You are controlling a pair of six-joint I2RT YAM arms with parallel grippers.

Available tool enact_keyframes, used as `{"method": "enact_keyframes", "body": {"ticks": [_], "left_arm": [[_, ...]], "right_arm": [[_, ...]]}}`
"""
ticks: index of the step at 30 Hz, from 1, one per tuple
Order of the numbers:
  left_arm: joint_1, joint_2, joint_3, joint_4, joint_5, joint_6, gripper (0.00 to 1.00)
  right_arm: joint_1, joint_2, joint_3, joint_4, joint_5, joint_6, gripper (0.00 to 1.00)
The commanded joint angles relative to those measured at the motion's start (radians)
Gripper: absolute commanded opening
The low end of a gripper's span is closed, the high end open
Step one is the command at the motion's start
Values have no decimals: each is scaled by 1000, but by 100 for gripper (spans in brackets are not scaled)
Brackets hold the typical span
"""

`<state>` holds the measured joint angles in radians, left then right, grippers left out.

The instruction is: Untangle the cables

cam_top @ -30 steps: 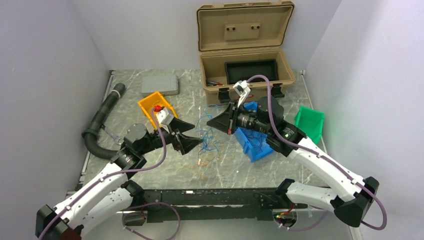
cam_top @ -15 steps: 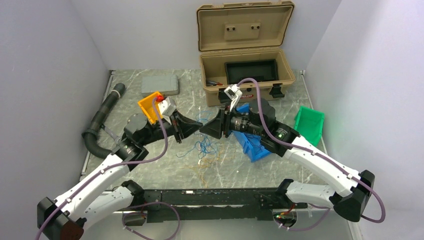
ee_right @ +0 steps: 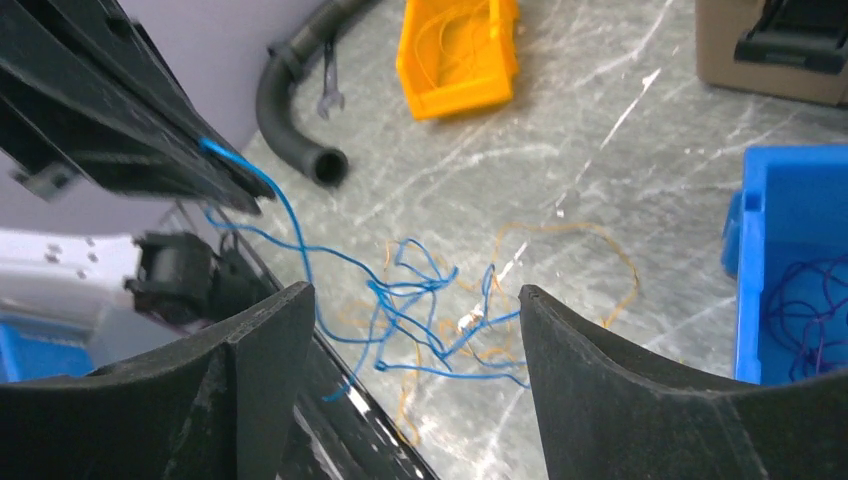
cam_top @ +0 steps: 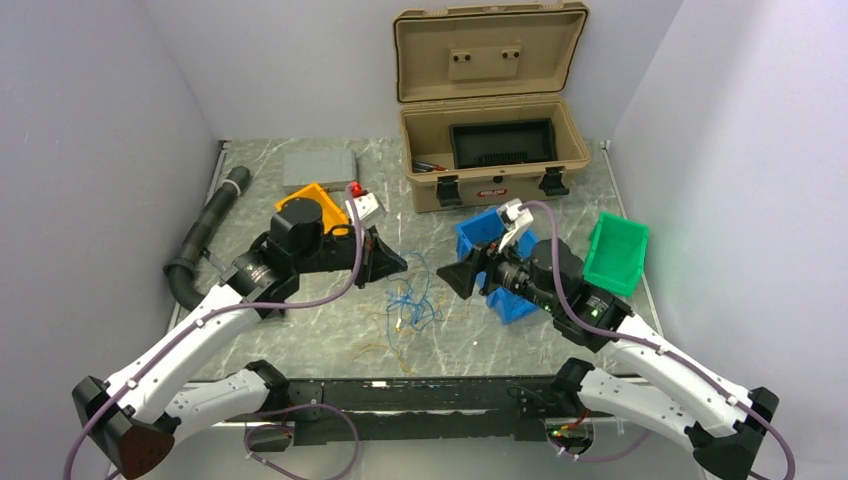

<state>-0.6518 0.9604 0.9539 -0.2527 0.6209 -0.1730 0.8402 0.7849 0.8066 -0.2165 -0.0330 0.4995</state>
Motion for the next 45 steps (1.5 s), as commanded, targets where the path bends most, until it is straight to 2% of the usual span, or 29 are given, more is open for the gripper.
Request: {"method": "enact_keyframes", "body": {"ticks": [1,8,13,17,21,23,26,27,28,32,35,37,45], "left_arm": [[-14,27,123,-194,26,116,0],[-14,34,196,-238,-11,137,0],[-15,39,217,-239,-35,120,0],[-14,41,221,-237,-23,115,0],[-15,32,217,-229,-68,96,0],[-15,27,215,-225,-97,83,0],[-15,11,208,-223,-213,66,0],[-13,5,207,-232,-278,61,0],[-11,-1,207,-248,-366,50,0],[67,-32,209,-319,-682,-20,0],[202,-56,215,-361,-745,-43,0],[252,-72,220,-381,-780,-38,0],[330,-106,265,-452,-1018,-28,0]], "right_arm": [[1,-33,-79,54,-87,-122,78],[20,48,-194,270,-380,-131,81],[104,132,-230,405,-389,-155,83],[149,215,-184,397,-240,-185,81],[187,282,-146,407,-106,-180,68],[198,309,-133,394,-60,-179,51],[206,299,-136,369,11,-166,14],[206,279,-144,359,29,-158,5],[205,257,-156,351,69,-149,2],[206,139,-205,282,184,-114,1],[206,63,-218,178,301,-71,0],[205,18,-214,104,397,-38,0],[204,-161,-137,-190,772,150,0]]}}
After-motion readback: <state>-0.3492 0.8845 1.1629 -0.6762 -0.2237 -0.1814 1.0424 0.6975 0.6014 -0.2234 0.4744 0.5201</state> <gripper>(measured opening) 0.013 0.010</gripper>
